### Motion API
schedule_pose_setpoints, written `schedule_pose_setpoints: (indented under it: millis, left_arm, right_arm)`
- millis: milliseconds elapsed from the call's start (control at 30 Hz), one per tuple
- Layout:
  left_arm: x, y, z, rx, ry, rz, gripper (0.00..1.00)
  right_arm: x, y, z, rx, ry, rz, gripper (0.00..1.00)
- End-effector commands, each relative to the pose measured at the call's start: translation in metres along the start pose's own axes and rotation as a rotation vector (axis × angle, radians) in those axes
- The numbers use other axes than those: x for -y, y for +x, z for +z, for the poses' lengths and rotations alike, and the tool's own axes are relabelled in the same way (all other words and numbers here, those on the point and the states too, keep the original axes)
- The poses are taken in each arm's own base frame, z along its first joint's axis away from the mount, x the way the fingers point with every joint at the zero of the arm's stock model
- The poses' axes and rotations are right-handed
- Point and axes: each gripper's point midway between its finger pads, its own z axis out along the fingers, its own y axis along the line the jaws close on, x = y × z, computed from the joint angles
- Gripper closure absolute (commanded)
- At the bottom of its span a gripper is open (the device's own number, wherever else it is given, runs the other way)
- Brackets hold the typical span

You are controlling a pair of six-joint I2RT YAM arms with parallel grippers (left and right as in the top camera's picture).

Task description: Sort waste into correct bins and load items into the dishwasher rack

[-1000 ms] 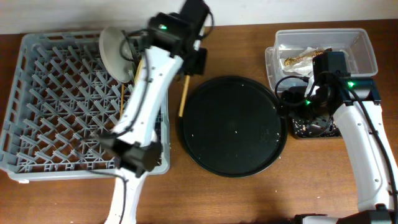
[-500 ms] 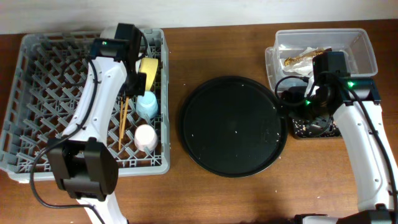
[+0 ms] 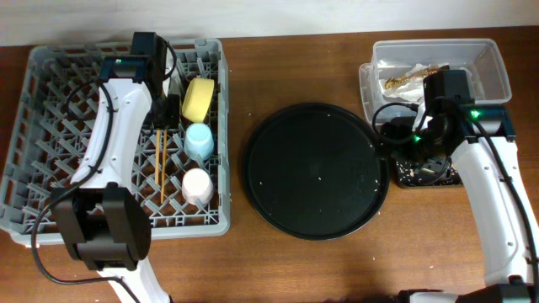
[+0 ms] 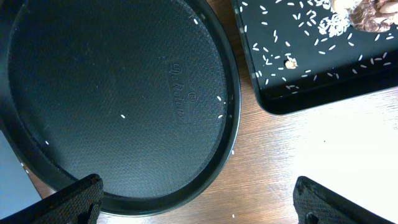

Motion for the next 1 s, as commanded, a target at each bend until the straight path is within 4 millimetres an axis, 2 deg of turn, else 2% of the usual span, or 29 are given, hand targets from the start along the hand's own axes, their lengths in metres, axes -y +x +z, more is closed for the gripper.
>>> schedule_pose_setpoints:
  millis: [0, 33, 67, 133, 200, 300, 367, 400, 500, 600, 767, 833, 900, 967]
  left_arm:
    - [0.006, -0.001, -0.003, 0.012, 0.038, 0.018, 0.66]
    - [0.007, -0.001, -0.003, 0.012, 0.040, 0.018, 0.53]
    - [0.008, -0.001, -0.003, 0.011, 0.047, 0.013, 0.46]
    - [0.009, -0.001, -0.007, 0.020, 0.061, -0.040, 0.44]
    - [0.010, -0.004, -0.021, 0.058, 0.079, -0.070, 0.44]
    - [0.015, -0.007, -0.074, 0.194, 0.140, -0.072, 0.40]
    - [0.020, -0.007, -0.122, 0.323, 0.184, -0.063, 0.32]
    - [0.021, -0.004, -0.146, 0.388, 0.196, -0.056, 0.01]
    - [0.026, 0.004, -0.176, 0.460, 0.214, -0.038, 0.01]
    - [0.038, 0.000, -0.182, 0.483, 0.288, -0.022, 0.01]
    - [0.038, 0.000, -0.182, 0.480, 0.287, -0.021, 0.01]
    - [0.038, 0.000, -0.182, 0.480, 0.287, -0.021, 0.01]
    - [0.038, 0.000, -0.182, 0.480, 0.287, -0.021, 0.01]
    - [0.038, 0.000, -0.182, 0.480, 0.287, -0.021, 0.01]
  right_arm:
    - [0.001, -0.004, -0.007, 0.029, 0.001, -0.002, 0.02]
    - [0.001, -0.004, -0.007, 0.029, 0.001, -0.002, 0.02]
    - [0.001, -0.005, -0.007, 0.029, 0.001, -0.002, 0.02]
    - [0.001, -0.005, -0.007, 0.029, 0.001, -0.002, 0.02]
    - [0.001, -0.005, -0.007, 0.029, 0.001, -0.002, 0.01]
    - [0.001, -0.005, -0.007, 0.029, 0.001, -0.002, 0.01]
    - [0.001, -0.005, -0.007, 0.029, 0.001, -0.002, 0.02]
    - [0.001, -0.005, -0.007, 0.029, 0.001, -0.002, 0.01]
    - [0.001, -0.005, -0.007, 0.029, 0.001, -0.002, 0.02]
    - [0.001, -0.004, -0.007, 0.029, 0.001, -0.002, 0.01]
    - [-0.001, -0.004, -0.012, 0.046, -0.005, -0.006, 0.02]
    - [-0.005, -0.001, -0.025, 0.088, -0.024, -0.023, 0.01]
    - [0.005, -0.001, -0.051, 0.194, 0.030, -0.060, 0.02]
    - [0.010, 0.000, -0.085, 0.340, 0.025, -0.059, 0.02]
